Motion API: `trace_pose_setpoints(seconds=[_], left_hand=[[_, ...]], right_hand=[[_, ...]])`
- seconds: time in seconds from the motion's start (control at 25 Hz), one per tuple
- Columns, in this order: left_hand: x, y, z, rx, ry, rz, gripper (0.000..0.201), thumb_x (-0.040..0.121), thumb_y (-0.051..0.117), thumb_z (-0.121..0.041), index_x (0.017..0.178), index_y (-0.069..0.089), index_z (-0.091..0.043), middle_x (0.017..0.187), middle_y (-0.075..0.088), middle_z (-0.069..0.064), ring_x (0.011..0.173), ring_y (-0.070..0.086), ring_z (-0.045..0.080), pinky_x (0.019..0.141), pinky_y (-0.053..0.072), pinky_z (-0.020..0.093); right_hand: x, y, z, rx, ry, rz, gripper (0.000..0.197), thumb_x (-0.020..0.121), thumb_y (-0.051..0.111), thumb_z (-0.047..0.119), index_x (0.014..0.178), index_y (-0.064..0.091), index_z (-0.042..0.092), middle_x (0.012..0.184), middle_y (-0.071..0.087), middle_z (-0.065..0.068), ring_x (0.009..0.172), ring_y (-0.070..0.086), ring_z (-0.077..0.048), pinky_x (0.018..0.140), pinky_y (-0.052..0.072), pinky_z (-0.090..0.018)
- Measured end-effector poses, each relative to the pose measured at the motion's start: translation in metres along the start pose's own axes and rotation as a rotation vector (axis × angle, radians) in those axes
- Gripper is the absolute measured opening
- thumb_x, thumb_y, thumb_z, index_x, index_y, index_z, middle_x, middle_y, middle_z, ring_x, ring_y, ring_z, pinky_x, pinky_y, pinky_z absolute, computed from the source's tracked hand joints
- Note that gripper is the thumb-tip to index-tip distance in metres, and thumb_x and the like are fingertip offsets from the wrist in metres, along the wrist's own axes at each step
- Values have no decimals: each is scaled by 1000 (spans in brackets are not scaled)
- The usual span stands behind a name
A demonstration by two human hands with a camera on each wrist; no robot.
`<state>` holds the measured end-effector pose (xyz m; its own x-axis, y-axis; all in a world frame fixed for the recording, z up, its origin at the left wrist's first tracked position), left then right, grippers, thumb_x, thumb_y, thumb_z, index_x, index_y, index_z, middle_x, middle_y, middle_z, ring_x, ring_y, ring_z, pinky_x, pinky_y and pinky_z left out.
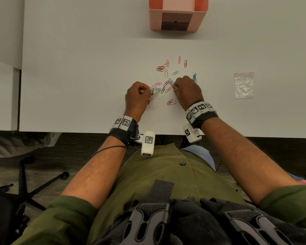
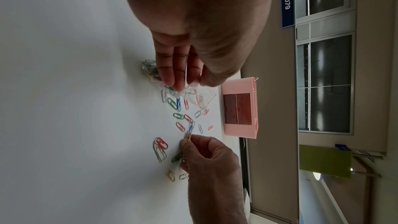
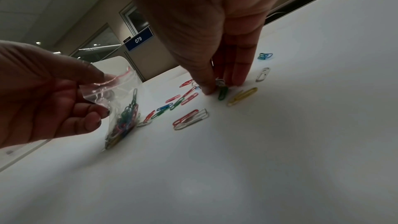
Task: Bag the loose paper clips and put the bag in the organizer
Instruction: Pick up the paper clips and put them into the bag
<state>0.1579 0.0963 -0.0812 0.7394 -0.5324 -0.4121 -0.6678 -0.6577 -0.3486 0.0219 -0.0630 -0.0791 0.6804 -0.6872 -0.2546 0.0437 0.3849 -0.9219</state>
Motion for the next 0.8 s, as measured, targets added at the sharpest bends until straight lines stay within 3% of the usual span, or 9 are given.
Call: trace_pose_setpoints(seconds=[0.44, 0.68, 0.8], left_hand=[[-2, 3, 1, -4, -4, -1, 12, 96, 64, -15, 87, 64, -23, 85, 74, -5, 77, 75, 15, 56, 54, 23], [-2, 4, 0, 16, -6, -6, 8, 97, 66, -18, 90, 64, -21, 92, 75, -2, 80, 75, 13, 60, 59, 28], [-2, 3, 0, 25, 2, -18, 7, 96, 65, -16, 91, 65, -20, 85, 73, -4, 74, 74, 13, 59, 58, 28]], right_hand=[[-2, -19, -19, 370, 124, -14, 17, 91, 66, 23, 105, 74, 18, 101, 73, -3, 90, 67, -19, 83, 56, -34], [-15, -38, 8, 609, 84, -14, 13, 87, 70, 19, 99, 75, 16, 89, 72, 5, 80, 65, -8, 73, 52, -16], [-22, -37, 29, 540, 18, 81, 16, 84, 70, 21, 98, 76, 17, 92, 72, 2, 82, 65, -10, 75, 53, -23]])
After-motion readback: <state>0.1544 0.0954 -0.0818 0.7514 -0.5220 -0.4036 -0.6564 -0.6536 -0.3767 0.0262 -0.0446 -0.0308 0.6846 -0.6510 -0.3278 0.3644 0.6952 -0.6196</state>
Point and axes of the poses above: each hand's wrist, its own x-axis towards the middle knuckle, its own y-axis out of the palm, z = x × y, the point moved 9 cm from there along x, towards the middle knuckle
